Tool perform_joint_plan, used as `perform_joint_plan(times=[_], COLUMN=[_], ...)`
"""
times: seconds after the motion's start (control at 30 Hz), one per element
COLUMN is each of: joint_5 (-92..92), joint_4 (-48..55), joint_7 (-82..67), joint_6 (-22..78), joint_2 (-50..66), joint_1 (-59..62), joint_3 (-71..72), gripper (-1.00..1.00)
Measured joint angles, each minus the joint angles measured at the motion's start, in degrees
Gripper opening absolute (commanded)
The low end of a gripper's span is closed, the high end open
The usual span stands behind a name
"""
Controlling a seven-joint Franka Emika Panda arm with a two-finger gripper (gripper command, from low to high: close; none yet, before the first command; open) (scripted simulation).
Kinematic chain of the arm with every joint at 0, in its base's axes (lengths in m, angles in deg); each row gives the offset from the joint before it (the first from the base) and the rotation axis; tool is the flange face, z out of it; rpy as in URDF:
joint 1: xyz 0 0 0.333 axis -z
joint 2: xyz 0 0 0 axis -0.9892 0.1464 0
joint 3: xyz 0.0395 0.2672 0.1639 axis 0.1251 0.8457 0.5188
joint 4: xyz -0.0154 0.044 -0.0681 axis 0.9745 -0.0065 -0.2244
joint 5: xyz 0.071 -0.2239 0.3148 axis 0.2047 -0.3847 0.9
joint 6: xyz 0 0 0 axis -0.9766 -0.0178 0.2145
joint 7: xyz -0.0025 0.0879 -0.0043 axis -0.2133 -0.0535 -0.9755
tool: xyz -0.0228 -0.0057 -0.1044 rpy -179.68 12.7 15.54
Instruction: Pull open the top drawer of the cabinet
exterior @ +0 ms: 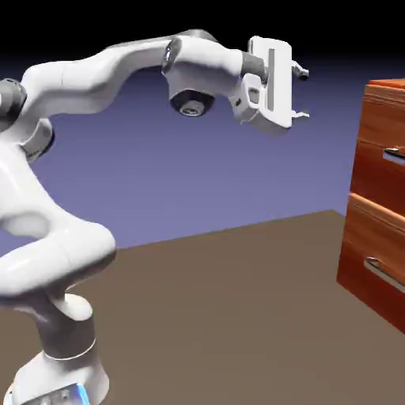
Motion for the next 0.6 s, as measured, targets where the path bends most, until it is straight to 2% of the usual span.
perform_joint_plan(times=[0.6], joint_5=[44.85], joint_4=[15.95], joint_7=[0.06], joint_6=[10.9], joint_2=[-9.92], joint_1=[33.93], joint_3=[24.19], gripper=[0.0])
